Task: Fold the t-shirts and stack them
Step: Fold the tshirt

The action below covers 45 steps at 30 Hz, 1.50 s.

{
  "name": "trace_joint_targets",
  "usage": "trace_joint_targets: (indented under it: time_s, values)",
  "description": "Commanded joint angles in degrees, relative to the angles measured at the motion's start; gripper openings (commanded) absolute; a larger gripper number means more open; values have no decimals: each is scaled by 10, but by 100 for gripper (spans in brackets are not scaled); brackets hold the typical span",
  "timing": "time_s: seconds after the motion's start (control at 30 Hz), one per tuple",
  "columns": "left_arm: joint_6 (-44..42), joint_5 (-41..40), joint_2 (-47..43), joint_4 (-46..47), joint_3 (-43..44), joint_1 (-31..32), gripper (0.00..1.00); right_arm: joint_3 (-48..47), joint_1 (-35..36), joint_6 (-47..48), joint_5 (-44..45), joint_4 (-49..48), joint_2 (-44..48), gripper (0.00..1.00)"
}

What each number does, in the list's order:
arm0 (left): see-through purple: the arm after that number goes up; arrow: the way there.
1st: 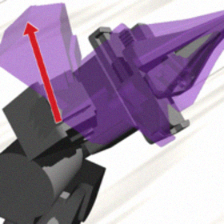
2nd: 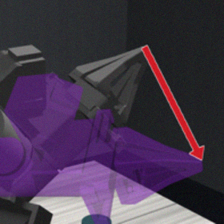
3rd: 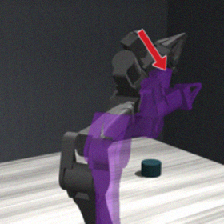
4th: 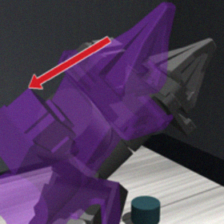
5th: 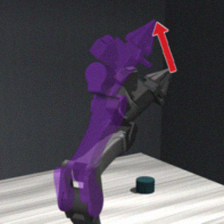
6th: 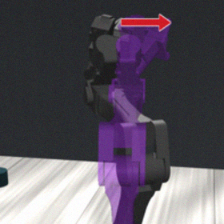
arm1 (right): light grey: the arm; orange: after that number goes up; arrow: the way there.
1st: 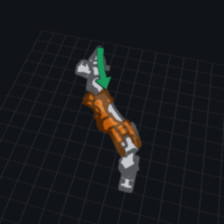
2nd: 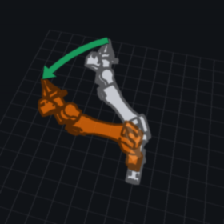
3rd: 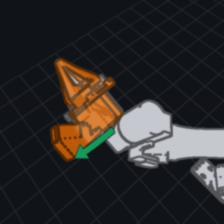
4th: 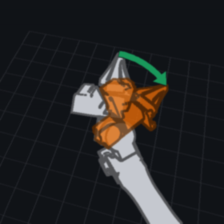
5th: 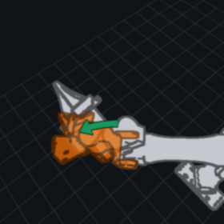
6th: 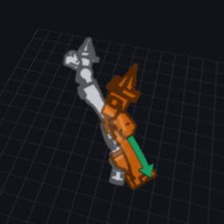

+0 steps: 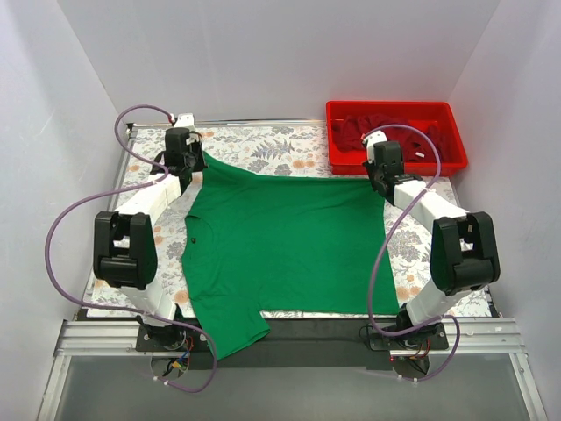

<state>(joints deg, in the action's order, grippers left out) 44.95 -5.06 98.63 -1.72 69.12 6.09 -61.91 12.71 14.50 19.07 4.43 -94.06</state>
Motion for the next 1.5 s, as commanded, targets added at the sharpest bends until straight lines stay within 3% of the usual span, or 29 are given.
trace_joint_targets:
  time_s: [0.0,0.2,0.87,1.4,1.47]
  values:
    - [21,0,-71,-31,-15,-5,0,20,-3,-20,2,-27,45,1]
    - [38,4,-127,-58,-47,-5,0,52,-3,-33,30,-15,84,1]
    - [108,3,-278,-217,-161,-5,0,114,-4,-141,-21,95,141,1]
    - [194,-1,-274,-238,-236,-4,0,138,-7,-196,-61,111,78,1]
    - [201,-5,-274,-242,-246,-5,0,138,-6,-198,-71,113,70,6]
